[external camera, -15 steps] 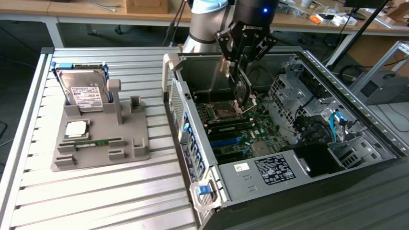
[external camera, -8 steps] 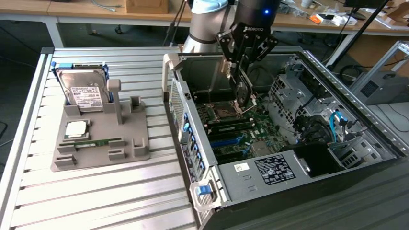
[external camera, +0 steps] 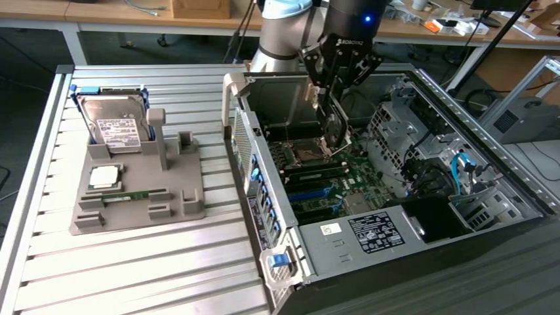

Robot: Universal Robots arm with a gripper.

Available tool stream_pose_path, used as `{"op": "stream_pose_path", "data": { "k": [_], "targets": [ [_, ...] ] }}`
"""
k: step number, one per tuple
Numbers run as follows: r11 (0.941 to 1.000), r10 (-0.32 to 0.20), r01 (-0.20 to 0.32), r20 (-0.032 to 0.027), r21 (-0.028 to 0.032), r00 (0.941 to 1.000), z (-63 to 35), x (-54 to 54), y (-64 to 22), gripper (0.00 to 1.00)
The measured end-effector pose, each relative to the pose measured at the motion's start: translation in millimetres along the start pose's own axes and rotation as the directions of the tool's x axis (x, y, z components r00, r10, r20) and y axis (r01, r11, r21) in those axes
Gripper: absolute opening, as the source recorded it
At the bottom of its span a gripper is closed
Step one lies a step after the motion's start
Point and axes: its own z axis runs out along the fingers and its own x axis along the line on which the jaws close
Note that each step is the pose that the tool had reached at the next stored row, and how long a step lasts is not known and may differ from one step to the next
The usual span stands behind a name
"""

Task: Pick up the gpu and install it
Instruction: 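Pick up the gpu and move the gpu toward the slot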

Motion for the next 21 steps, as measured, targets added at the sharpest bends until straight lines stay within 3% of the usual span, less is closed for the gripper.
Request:
{"op": "stream_pose_path", "data": {
  "k": [21],
  "targets": [
    [0.9999,0.0,0.0,0.0008,0.0102,1.0,7.0,-11.2,1.4,0.27]
  ]
}}
